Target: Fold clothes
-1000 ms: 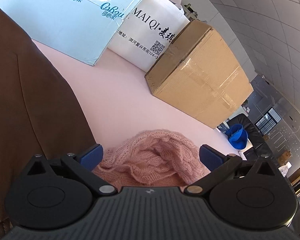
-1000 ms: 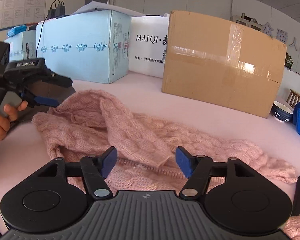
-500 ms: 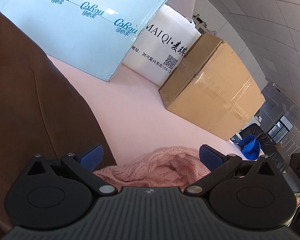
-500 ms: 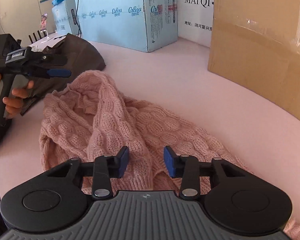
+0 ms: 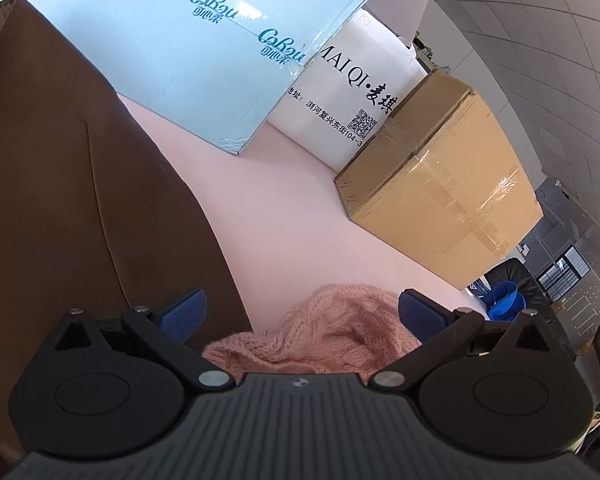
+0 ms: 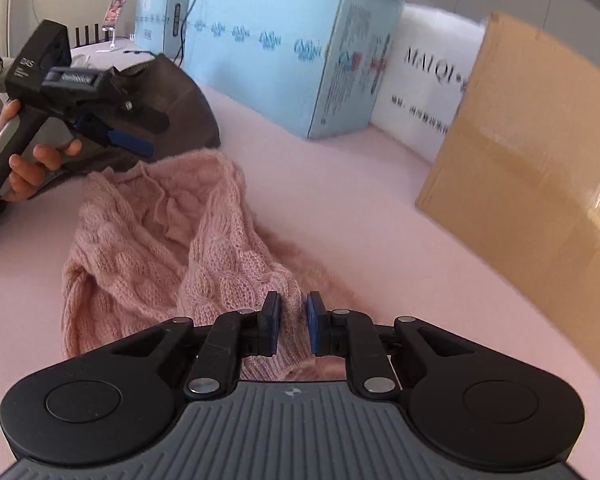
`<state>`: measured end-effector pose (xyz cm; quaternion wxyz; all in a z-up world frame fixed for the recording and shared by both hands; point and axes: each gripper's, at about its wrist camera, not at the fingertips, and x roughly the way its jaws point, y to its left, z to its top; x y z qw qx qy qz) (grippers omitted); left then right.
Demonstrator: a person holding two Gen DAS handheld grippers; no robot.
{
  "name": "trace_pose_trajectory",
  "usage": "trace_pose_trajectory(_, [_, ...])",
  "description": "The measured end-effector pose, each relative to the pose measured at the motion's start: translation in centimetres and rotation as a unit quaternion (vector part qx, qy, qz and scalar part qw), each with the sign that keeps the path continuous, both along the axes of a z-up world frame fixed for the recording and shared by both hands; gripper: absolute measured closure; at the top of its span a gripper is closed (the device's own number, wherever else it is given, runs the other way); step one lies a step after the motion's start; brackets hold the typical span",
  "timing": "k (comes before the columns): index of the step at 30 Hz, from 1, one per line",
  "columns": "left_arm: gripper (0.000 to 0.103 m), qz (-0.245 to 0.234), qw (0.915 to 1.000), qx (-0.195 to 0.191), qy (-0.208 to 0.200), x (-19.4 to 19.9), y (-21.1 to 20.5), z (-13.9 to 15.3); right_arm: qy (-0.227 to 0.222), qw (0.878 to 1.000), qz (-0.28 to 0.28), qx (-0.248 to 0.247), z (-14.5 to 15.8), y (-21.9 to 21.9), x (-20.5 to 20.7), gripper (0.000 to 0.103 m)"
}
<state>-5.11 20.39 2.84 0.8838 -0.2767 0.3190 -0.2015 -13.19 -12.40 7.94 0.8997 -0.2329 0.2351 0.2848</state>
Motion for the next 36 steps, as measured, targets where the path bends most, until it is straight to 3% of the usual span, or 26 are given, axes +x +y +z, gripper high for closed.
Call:
trace_pose_trajectory(6, [0.000, 0.010, 0.9999, -0.002, 0.002, 0.0, 0.3, -0.2, -0.033, 0.999, 0.026, -0.033, 1.6, 0.8, -3.1, 0.090])
trace_pose_trajectory(13, [0.000, 0.004, 0.9993, -0.019, -0.031, -1.0, 0.8, 0.6, -0.055, 0.989, 0.068, -0.119, -2.2, 2.8, -8.7, 0.090])
trace_pose_trajectory(17, [0.000, 0.007, 0.9993, -0.020, -0.030, -1.1, 0.9, 0.6, -0.062, 0.983, 0.025, -0.171, -3.5, 2.1, -7.8, 0.088])
trace_pose_trajectory(19, [0.000, 0.009, 0.9994, -0.021, -0.026, -1.0, 1.0, 0.6, -0.070, 0.975, -0.029, -0.207, -4.3, 1.3, -6.6, 0.085])
trace_pose_trajectory(20, [0.000, 0.010, 0.9994, -0.022, -0.024, -0.9, 1.0, 0.5, -0.071, 0.973, -0.048, -0.216, -4.5, 1.0, -6.1, 0.075])
trace_pose_trajectory(21, [0.000, 0.010, 0.9994, -0.023, -0.023, -0.9, 1.0, 0.5, -0.072, 0.973, -0.065, -0.210, -4.6, 0.6, -5.8, 0.061])
trace_pose_trajectory(23, [0.000, 0.009, 0.9995, -0.021, -0.024, -0.9, 1.0, 0.6, -0.073, 0.974, -0.096, -0.194, -4.6, 0.0, -5.1, 0.058])
trace_pose_trajectory(25, [0.000, 0.004, 0.9995, -0.018, -0.025, -1.0, 0.8, 0.6, -0.082, 0.986, -0.105, -0.105, -3.2, 0.2, -5.3, 0.053])
trace_pose_trajectory(26, [0.000, -0.001, 0.9995, -0.016, -0.027, -1.0, 0.6, 0.7, -0.086, 0.988, -0.109, -0.063, -2.6, 0.3, -5.4, 0.041])
trace_pose_trajectory(27, [0.000, -0.005, 0.9995, -0.015, -0.028, -1.0, 0.5, 0.7, -0.091, 0.988, -0.117, -0.037, -2.3, 0.7, -5.4, 0.020])
trace_pose_trajectory(29, [0.000, -0.016, 0.9992, -0.010, -0.035, -1.2, 0.1, 0.8, -0.096, 0.984, -0.148, 0.040, -2.0, 2.2, -5.2, 0.005])
trace_pose_trajectory(32, [0.000, -0.027, 0.9986, -0.002, -0.046, -1.5, -0.3, 1.0, -0.013, 0.983, -0.155, 0.102, -3.7, 4.5, -3.8, 0.005])
trace_pose_trajectory(34, [0.000, -0.029, 0.9984, -0.002, -0.049, -1.5, -0.4, 1.0, 0.077, 0.981, -0.127, 0.126, -5.4, 5.5, -3.1, 0.005])
trace_pose_trajectory(35, [0.000, -0.029, 0.9984, -0.003, -0.048, -1.5, -0.3, 1.0, 0.102, 0.979, -0.121, 0.129, -6.1, 5.8, -3.3, 0.005])
trace_pose_trajectory(36, [0.000, -0.028, 0.9985, -0.005, -0.047, -1.5, -0.3, 0.9, 0.098, 0.979, -0.123, 0.127, -6.2, 5.8, -3.6, 0.005])
